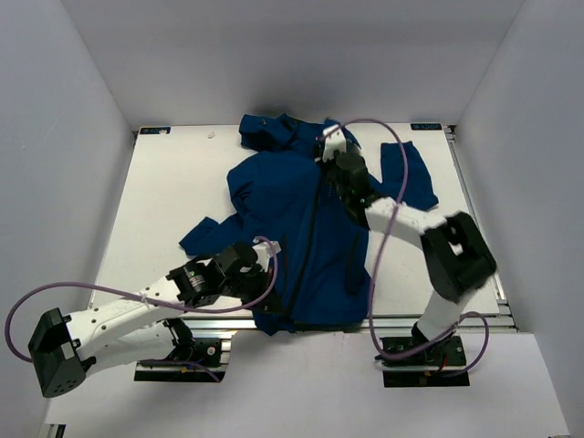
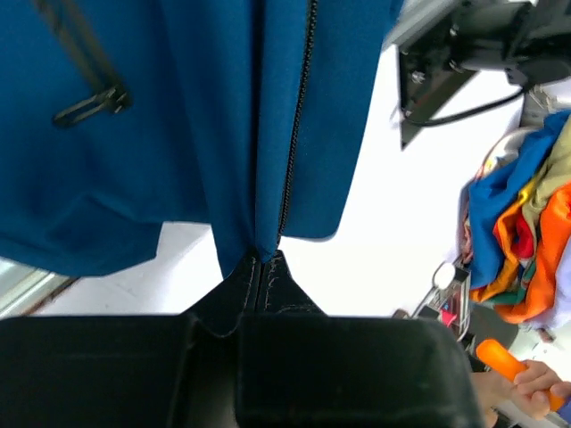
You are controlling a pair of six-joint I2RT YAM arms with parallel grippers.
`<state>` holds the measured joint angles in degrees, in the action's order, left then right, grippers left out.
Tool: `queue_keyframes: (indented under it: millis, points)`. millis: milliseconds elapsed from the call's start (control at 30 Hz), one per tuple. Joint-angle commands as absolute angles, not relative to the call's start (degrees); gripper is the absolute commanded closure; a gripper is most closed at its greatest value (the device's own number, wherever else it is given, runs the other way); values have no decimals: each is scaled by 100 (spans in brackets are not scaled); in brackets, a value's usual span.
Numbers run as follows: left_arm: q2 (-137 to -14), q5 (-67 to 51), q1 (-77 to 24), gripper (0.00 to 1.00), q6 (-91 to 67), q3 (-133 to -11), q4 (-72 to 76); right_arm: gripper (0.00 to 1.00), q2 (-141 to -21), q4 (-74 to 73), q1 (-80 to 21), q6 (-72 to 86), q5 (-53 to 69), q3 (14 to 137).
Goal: Zip up the jacket
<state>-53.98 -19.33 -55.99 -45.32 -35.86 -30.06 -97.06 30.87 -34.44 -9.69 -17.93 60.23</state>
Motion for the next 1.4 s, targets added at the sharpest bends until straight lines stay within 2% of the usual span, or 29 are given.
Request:
queue_keyframes:
  millis: [0,133,167,267,300,333,367,433,500,533,600,633,700,733,767,833,967,1100,1133,1233,1267,1333,1367]
  points:
    - [-5098,-2180,-5660,100,-5009,-3262,-3788,100,-10430,4219,-2761,-1187,-1846,7265]
    - [-4966,-2180,-5643,100,-5387,-3067,-3971,100,-12123,3930,-2207,-1055,-1837,9128]
    - [-4940,-2154,-5643,100,-5457,-2989,-4016,100,-12442,3720,-2049,-1020,-1863,10185]
    - [-4834,-2285,-5616,100,-5774,-2761,-3920,100,-13927,2843,-1802,-984,-1907,12096]
    - [-4825,-2329,-5608,100,-5818,-2664,-3894,100,-14357,2543,-1750,-950,-1881,13556]
    - [-4843,-2329,-5599,100,-5853,-2663,-3833,100,-15014,2331,-1679,-923,-1863,14144]
    - [-4878,-2286,-5573,100,-5845,-2698,-3815,100,-15177,2242,-1661,-914,-1828,14490]
    - [-5088,-2189,-5546,100,-5740,-2873,-3893,100,-14838,2486,-1652,-853,-1749,13821]
    - [-5290,-2180,-5537,100,-5652,-2996,-3858,100,-14120,3381,-1652,-713,-1258,12140]
    - [-5474,-2206,-5528,100,-5538,-3041,-3858,100,-14046,3488,-1644,-721,-1092,11990]
    - [-5598,-2346,-5528,100,-5484,-3076,-3893,100,-14289,2984,-1635,-834,-1247,12468]
    - [-5607,-2347,-5520,100,-5423,-3102,-3920,100,-14691,2597,-1609,-913,-1257,13411]
    - [-5572,-2163,-5511,100,-5423,-3155,-4025,100,-14661,2007,-1591,-836,-1091,13763]
    - [-5581,-2110,-5502,81,-5371,-3216,-4034,100,-14434,2108,-1600,-757,-838,13555]
    - [-5651,-2031,-5502,57,-5335,-3400,-4078,100,-14162,2362,-1591,-495,-731,12604]
    - [-5774,-1671,-5493,2,-5160,-3734,-4402,100,-13432,2926,-1608,-343,-459,11737]
    - [-6021,-881,-5476,2,-4984,-4990,-5087,98,-12956,2085,-1600,-202,-290,11584]
    - [-6484,208,-5370,2,-4948,-6130,-5755,78,-12036,1451,-1591,331,-255,10964]
    - [-6634,524,-5222,2,-4974,-6335,-5835,65,-11823,1389,-1600,430,-63,10708]
    - [-7389,877,-4748,2,-4730,-7169,-5958,47,-10918,1328,-1600,948,123,9565]
    - [-7574,1262,-4320,2,-4624,-7407,-5950,11,-10699,1223,-1591,1062,114,9293]
    - [-8030,1449,-3730,2,-4125,-7944,-5565,11,-10004,1082,-1591,1438,-112,8493]
    - [-8155,1250,-3004,2,-3957,-8067,-5320,11,-9802,985,-1582,1581,-219,8255]
